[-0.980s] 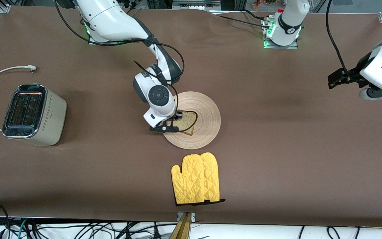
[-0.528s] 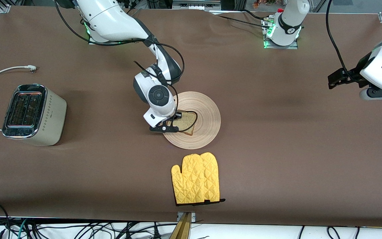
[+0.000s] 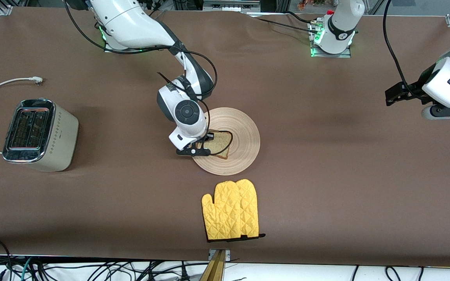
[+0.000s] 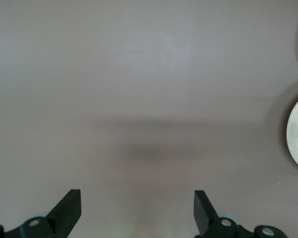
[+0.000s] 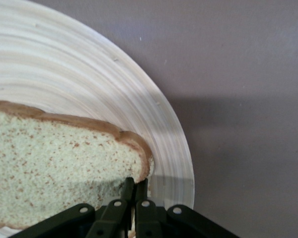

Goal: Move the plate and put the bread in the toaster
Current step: 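Lower the right gripper and pinch the bread slice crust, then lift the bread with the right gripper and carry it to the toaster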

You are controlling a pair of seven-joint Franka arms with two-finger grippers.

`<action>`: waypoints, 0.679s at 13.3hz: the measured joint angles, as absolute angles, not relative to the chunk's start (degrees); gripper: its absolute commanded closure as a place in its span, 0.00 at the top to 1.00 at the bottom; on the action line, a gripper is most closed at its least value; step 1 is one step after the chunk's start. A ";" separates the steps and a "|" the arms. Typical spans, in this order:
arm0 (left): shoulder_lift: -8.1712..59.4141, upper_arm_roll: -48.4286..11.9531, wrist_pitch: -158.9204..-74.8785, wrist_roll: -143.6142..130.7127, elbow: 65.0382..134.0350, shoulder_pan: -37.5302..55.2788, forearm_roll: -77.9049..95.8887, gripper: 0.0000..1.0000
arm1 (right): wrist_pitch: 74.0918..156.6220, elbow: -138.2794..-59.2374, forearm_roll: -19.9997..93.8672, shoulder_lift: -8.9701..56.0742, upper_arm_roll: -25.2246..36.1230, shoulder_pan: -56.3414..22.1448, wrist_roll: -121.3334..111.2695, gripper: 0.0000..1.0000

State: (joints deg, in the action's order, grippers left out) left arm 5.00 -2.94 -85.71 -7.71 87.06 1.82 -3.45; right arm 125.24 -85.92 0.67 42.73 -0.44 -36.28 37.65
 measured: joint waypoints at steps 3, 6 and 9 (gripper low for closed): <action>5.12 -3.05 -88.09 -7.71 86.99 1.91 -3.32 1.00 | 120.35 -84.34 -2.81 40.56 0.85 -36.17 37.28 0.00; 5.12 -2.97 -88.55 -7.71 86.93 1.76 -2.98 1.00 | 108.22 -79.85 -6.84 37.04 1.51 -35.81 36.60 0.00; 5.13 -2.92 -88.60 -7.71 86.88 1.69 -2.91 1.00 | 93.34 -72.55 -10.06 35.80 4.22 -35.58 30.92 0.00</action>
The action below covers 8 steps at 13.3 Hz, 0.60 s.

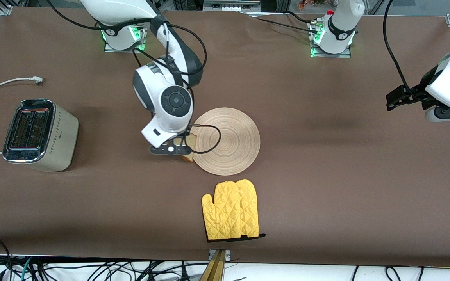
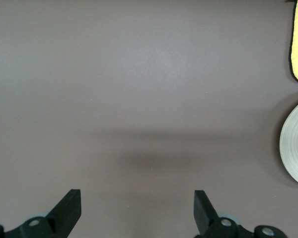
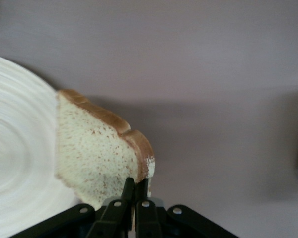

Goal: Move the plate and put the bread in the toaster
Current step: 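Lift the bread with the right gripper and carry it to the toaster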

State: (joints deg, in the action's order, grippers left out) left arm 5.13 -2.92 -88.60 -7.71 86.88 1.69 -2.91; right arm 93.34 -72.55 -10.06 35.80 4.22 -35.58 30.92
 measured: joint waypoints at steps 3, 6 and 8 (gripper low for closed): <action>5.13 -2.92 -88.74 -7.71 86.85 1.69 -2.89 1.00 | 84.64 -68.20 -12.11 35.15 12.49 -35.35 19.42 0.00; 5.13 -2.92 -88.99 -7.71 86.80 1.68 -2.88 1.00 | 79.04 -67.44 -13.60 33.47 21.95 -35.00 7.47 0.00; 5.13 -2.91 -89.07 -7.71 86.77 1.68 -2.88 1.00 | 76.11 -67.48 -13.93 33.27 27.76 -34.75 2.75 0.00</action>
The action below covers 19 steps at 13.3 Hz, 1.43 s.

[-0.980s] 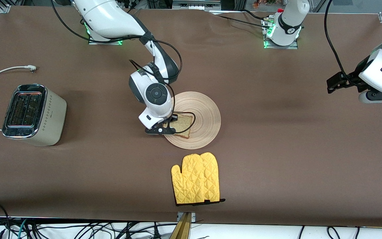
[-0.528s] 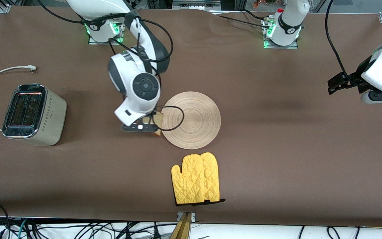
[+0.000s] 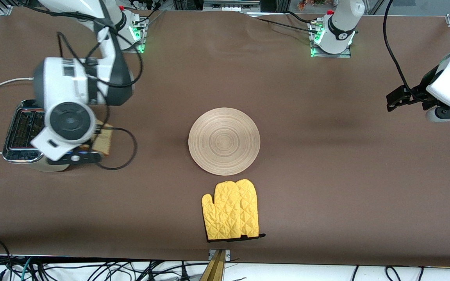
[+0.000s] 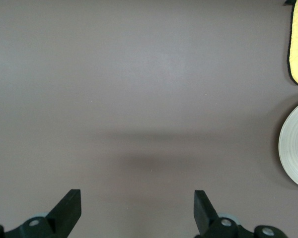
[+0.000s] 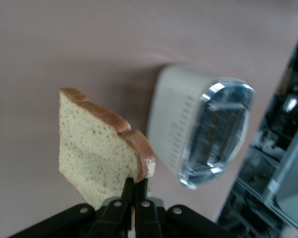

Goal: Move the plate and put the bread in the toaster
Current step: 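Lift the bread with the right gripper and carry it to the toaster, then lower the bread into a toaster slot with the right gripper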

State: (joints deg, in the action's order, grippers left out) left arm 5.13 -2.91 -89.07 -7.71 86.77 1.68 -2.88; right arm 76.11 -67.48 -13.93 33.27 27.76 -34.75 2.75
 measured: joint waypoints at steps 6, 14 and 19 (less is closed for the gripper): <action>5.15 -2.84 -89.29 -7.71 86.76 1.53 -2.87 1.00 | 76.11 -71.65 -18.71 33.77 38.19 -30.89 -9.58 0.00; 5.17 -2.71 -89.29 -7.71 86.76 1.44 -2.87 1.00 | 84.60 -72.11 -22.48 36.12 38.36 -22.15 -16.93 0.00; 5.18 -2.72 -89.29 -7.71 86.76 1.44 -2.87 1.00 | 88.25 -74.08 -22.51 37.23 38.36 -21.32 -17.32 0.00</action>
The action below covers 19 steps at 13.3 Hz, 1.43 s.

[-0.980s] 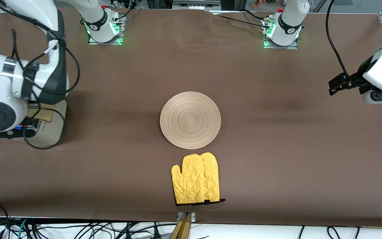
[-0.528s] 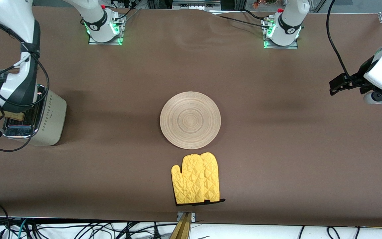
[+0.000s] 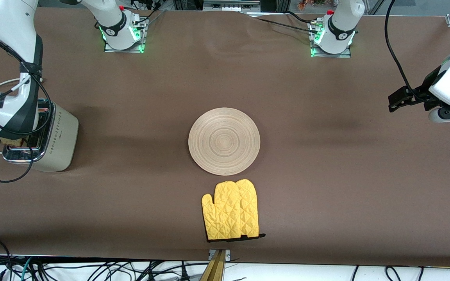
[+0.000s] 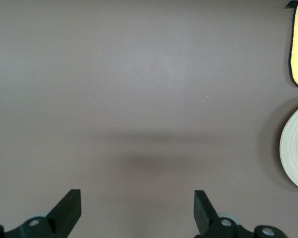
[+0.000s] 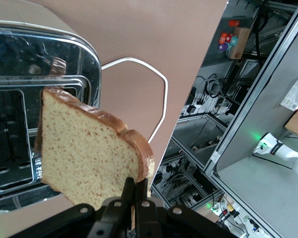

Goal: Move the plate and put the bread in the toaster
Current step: 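Lower the bread into a toaster slot with the right gripper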

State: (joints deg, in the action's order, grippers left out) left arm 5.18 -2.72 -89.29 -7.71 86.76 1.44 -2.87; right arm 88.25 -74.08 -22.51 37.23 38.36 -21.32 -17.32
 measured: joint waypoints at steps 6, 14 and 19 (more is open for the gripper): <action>5.21 -2.72 -89.30 -7.71 86.76 1.44 -2.87 1.00 | 92.21 -76.66 -22.50 38.62 38.33 -21.13 -17.38 0.00; 5.24 -2.73 -89.30 -7.71 86.76 1.45 -2.87 1.00 | 94.58 -77.96 -20.15 39.87 37.43 -21.39 -17.37 1.00; 5.26 -2.73 -89.30 -7.71 86.76 1.45 -2.87 1.00 | 95.13 -76.52 -15.88 39.02 37.68 -21.28 -20.28 1.00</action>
State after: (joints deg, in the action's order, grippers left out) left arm 5.26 -2.73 -89.30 -7.71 86.76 1.45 -2.87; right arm 95.13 -76.52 -15.88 39.02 37.68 -21.28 -20.28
